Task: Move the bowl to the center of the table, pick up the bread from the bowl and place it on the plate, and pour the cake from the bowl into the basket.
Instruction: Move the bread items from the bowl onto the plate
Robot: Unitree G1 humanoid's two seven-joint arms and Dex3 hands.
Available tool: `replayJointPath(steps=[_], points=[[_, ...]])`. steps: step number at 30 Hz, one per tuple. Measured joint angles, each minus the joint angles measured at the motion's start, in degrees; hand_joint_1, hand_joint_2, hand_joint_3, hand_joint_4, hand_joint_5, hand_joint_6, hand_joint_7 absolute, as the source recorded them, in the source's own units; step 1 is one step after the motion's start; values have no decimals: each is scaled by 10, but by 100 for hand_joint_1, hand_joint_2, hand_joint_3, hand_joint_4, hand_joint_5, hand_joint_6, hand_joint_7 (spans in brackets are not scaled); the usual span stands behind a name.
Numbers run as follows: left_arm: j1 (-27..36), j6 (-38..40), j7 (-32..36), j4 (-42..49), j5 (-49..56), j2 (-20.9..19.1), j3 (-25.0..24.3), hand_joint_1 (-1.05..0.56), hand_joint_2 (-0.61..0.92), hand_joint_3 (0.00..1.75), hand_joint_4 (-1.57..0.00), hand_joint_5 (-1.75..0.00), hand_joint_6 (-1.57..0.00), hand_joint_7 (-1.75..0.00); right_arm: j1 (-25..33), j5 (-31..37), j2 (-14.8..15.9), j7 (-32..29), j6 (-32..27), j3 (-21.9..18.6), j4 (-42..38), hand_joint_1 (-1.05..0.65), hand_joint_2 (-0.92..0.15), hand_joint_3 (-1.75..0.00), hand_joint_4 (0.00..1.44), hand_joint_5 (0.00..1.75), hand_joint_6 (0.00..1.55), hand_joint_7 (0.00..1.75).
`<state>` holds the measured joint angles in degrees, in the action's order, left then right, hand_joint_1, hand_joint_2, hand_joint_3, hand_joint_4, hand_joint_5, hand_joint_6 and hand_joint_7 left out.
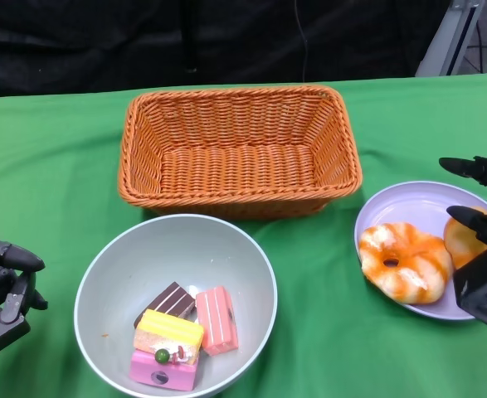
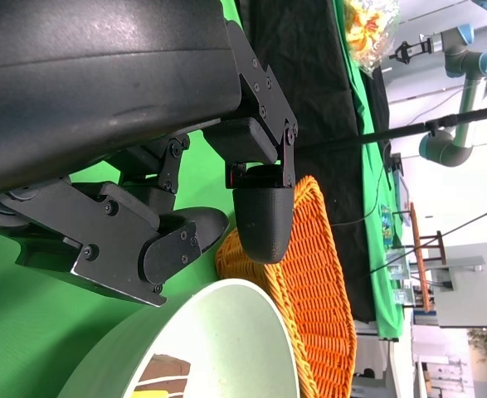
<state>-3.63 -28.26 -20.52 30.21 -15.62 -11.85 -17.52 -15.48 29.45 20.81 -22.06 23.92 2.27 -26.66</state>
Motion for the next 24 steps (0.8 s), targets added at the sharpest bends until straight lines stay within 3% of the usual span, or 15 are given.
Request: replayJointPath(steps=[6,12,16,18,22,24], points=[[0,-2,0,0,5,-1,0,-5,63,91,-69,-162,-74,-125,27,-114,-17,48,34,-30,61,-39,-90,-3,62,31,76,0],[-1,-1,0,0,2,-1,-1,-2,63,94,-68,-163,-74,-126,78,-251,-52,138,43,-52,145,-28,-92,-4,73,39,81,3],[-5,-2,-6,7,-2,-5,-3,-4,62,92,-68,-159,-74,-123,136,-351,-78,188,7,-65,258,-22,-92,-14,74,77,94,9],[-6,-6,-12,8,-3,-5,-3,-6,68,79,-67,-146,-77,-104,165,-392,-90,210,-17,-66,308,-17,-92,-23,71,103,99,16],[-7,-13,-14,1,-3,-5,-3,-13,75,54,-66,-119,-79,-75,205,-441,-102,246,-61,-68,369,-15,-92,-33,69,124,103,30],[-6,-13,-15,-10,-3,-5,-3,-13,76,49,-66,-116,-80,-70,216,-446,-105,257,-76,-68,385,-15,-92,-34,69,126,102,33]])
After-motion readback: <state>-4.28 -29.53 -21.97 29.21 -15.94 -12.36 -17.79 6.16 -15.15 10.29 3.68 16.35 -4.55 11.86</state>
